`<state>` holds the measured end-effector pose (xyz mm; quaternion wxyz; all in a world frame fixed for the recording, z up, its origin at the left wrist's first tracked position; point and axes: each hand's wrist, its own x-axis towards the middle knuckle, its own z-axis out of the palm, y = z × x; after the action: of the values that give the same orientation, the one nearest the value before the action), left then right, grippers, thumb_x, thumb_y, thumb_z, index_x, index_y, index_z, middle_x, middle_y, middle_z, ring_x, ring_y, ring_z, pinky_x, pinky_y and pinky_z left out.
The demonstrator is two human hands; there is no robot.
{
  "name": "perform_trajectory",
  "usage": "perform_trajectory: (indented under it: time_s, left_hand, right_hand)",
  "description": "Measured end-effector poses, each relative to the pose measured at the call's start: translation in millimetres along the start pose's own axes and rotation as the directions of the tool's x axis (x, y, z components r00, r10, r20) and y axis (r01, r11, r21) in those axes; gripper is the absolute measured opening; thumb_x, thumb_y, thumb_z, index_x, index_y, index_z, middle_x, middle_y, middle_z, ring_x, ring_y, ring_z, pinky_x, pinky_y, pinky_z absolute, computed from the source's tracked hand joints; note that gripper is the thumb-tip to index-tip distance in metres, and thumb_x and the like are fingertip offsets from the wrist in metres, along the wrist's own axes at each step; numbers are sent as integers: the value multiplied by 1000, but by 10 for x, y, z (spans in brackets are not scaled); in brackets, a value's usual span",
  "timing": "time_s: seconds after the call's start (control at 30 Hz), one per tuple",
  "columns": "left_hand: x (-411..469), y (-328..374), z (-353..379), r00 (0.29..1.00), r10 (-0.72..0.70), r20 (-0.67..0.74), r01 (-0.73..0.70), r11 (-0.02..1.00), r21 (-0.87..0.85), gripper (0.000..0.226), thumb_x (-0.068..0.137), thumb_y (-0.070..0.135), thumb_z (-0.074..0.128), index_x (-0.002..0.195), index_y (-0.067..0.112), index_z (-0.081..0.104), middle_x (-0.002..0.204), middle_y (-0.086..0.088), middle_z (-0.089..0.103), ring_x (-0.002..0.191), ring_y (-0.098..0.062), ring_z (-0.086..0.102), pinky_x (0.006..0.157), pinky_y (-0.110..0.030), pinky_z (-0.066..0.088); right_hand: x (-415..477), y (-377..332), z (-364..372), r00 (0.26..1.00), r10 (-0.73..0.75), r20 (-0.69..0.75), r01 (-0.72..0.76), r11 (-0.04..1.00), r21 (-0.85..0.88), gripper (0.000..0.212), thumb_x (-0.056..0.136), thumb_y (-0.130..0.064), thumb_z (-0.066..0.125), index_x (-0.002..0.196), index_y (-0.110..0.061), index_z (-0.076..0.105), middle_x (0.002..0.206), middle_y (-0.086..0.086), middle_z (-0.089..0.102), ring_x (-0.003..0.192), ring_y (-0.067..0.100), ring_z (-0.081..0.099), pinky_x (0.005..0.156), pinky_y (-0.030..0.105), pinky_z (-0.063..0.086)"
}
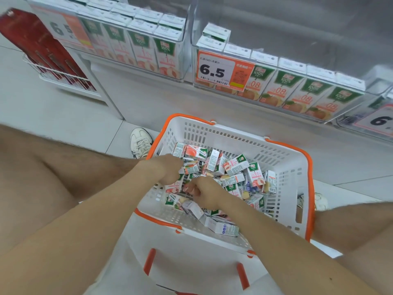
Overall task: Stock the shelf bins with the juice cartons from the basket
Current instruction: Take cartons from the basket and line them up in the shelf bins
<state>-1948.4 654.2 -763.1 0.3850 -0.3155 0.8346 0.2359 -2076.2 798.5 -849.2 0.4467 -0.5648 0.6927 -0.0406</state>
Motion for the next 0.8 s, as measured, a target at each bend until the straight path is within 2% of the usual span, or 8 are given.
perform_trajectory:
  time_s: [0.1, 0.2, 0.27, 0.37, 0.47, 0.57, 0.67, 0.8]
  left_hand:
    - [-229, 48, -225, 993, 23, -113, -29, 998, -47, 50, 111, 30, 44, 159, 18, 36, 151, -15, 47, 123, -32, 58, 95, -40, 50]
    - [-423, 95, -322, 983, 47, -176, -54, 998, -37, 50, 112, 34, 45, 159, 21, 35, 145, -15, 49, 121, -32, 56, 93, -39, 47]
    - [-483, 110, -291, 985, 57, -165, -60, 998, -10, 54, 110, 37, 49, 160, 23, 34, 150, -13, 46, 128, -33, 54, 98, -40, 47]
    - [-465, 119, -174, 994, 49, -101, -47, 999, 19, 61, 109, 40, 53, 163, 22, 31, 163, -9, 39, 142, -32, 46, 108, -42, 45]
    - [-398, 111, -36, 998, 49, -41, -48, 998, 28, 63, 108, 41, 54, 162, 18, 32, 164, -9, 39, 143, -31, 46, 112, -43, 46]
    - [-303, 77, 81, 999, 37, 7, -37, 998, 44, 62, 108, 42, 54, 161, 15, 35, 161, -9, 43, 141, -30, 49, 112, -43, 46]
    - [-210, 41, 124, 999, 43, 17, -43, 999, 21, 62, 108, 41, 55, 161, 16, 35, 160, -8, 44, 139, -29, 50, 111, -42, 47]
    - [-98, -39, 137, 999, 46, 4, -46, 999, -21, 63, 108, 41, 54, 162, 19, 33, 163, -8, 40, 140, -30, 49, 111, -46, 48]
  right_hand:
    - [-127, -76, -165, 996, -43, -75, 42, 999, -15, 36, 90, 2, 60, 122, -12, 70, 85, 0, 66, 73, 12, 58, 68, 29, 45]
    - [-292, -68, -195, 994, -109, 18, 110, 968, -225, 38, 94, -10, 66, 132, -14, 63, 118, 7, 66, 101, 23, 62, 81, 33, 50]
    - [-345, -10, -102, 993, -91, 77, 113, 920, -376, 37, 95, -20, 69, 131, -16, 61, 125, 9, 63, 113, 30, 62, 89, 42, 55]
    - [-323, 23, 53, 991, -60, 123, 113, 865, -488, 36, 97, -34, 70, 125, -12, 64, 121, 11, 63, 109, 33, 63, 87, 44, 56]
    - [-267, -14, 176, 989, -75, 130, 136, 812, -568, 42, 96, -48, 69, 116, -12, 68, 116, 11, 62, 108, 34, 61, 82, 40, 50]
    - [-177, -51, 273, 983, -62, 174, 160, 753, -638, 53, 95, -57, 66, 124, -12, 68, 124, 12, 59, 117, 34, 56, 95, 45, 48]
    - [-96, -29, 240, 973, -89, 212, 209, 727, -654, 58, 93, -67, 62, 119, -16, 71, 124, 11, 59, 118, 33, 53, 99, 46, 46]
    - [-91, -78, 196, 975, -139, 175, 218, 762, -609, 54, 103, -57, 47, 114, -9, 69, 109, 13, 63, 102, 33, 58, 86, 43, 49]
